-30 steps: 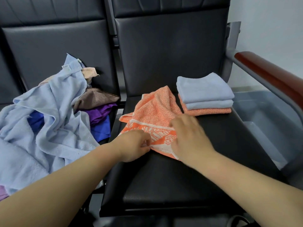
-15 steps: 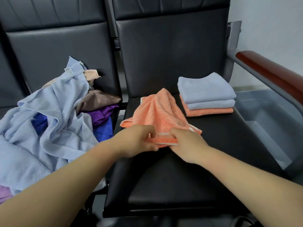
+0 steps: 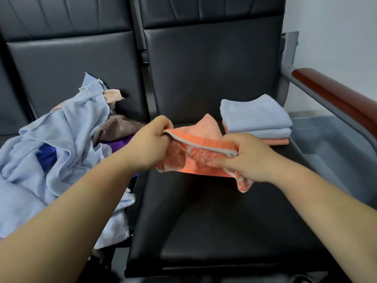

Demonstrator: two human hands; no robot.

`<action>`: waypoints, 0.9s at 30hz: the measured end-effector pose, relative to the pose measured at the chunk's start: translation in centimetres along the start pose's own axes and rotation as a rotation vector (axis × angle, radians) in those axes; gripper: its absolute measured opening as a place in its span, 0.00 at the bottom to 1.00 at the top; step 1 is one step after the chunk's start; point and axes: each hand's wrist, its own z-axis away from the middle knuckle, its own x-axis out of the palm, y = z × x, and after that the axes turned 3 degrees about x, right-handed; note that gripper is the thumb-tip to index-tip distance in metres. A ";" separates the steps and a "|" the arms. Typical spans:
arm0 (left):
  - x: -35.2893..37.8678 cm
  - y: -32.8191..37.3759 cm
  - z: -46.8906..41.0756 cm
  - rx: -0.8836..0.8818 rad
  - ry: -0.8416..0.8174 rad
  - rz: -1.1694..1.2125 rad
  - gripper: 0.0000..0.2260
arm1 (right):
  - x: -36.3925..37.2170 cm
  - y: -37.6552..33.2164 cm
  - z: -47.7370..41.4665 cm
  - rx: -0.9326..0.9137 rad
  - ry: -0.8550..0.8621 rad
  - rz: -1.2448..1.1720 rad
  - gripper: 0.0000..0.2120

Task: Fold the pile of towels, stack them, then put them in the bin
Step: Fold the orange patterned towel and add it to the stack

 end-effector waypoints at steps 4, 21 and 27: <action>0.0 0.6 0.4 0.125 -0.088 0.024 0.05 | 0.9 0.5 -0.1 0.026 -0.148 0.103 0.11; 0.5 -0.4 0.1 0.143 -0.259 0.392 0.13 | 0.7 1.1 -0.4 0.054 -0.189 0.189 0.07; 0.3 -0.8 -0.1 0.196 -0.342 -0.420 0.08 | -0.7 -0.2 -1.0 0.083 0.054 0.112 0.09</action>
